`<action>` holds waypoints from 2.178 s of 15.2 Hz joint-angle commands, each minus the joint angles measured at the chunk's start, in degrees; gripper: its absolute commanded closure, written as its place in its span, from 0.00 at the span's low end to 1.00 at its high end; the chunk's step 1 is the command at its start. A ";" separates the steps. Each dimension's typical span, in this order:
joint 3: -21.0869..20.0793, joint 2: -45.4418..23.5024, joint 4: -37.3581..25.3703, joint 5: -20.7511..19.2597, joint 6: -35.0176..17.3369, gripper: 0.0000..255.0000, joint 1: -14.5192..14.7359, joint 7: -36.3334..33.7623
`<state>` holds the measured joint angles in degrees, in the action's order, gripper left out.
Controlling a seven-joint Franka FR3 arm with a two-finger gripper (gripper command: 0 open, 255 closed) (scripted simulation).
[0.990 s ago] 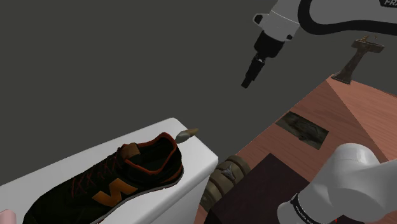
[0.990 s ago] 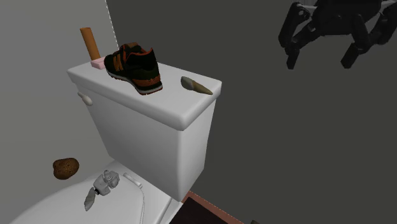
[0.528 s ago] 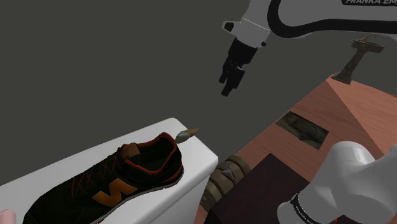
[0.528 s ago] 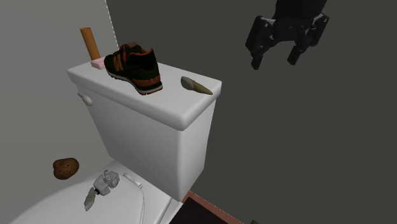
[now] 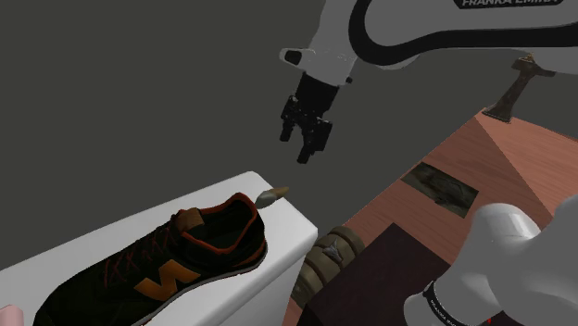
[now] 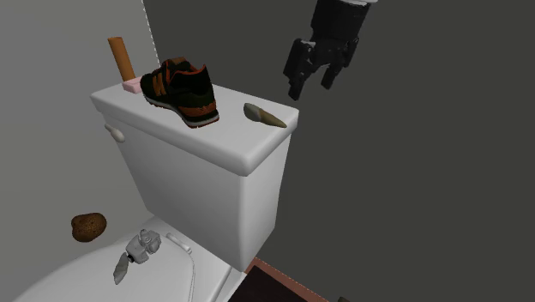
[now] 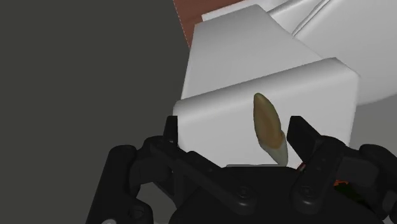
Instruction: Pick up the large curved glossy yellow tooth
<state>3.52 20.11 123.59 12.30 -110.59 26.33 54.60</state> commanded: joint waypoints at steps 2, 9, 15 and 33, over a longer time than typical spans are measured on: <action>-0.24 -2.36 -0.87 2.55 0.20 0.00 3.02 7.29; -1.33 -5.16 -0.41 6.14 -0.20 0.00 7.36 17.86; -1.42 -5.93 3.07 6.77 -4.28 0.00 7.49 19.17; -1.28 -5.02 -1.36 6.00 0.84 1.00 7.37 17.54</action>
<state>2.22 14.80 122.74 18.42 -110.55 33.73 72.36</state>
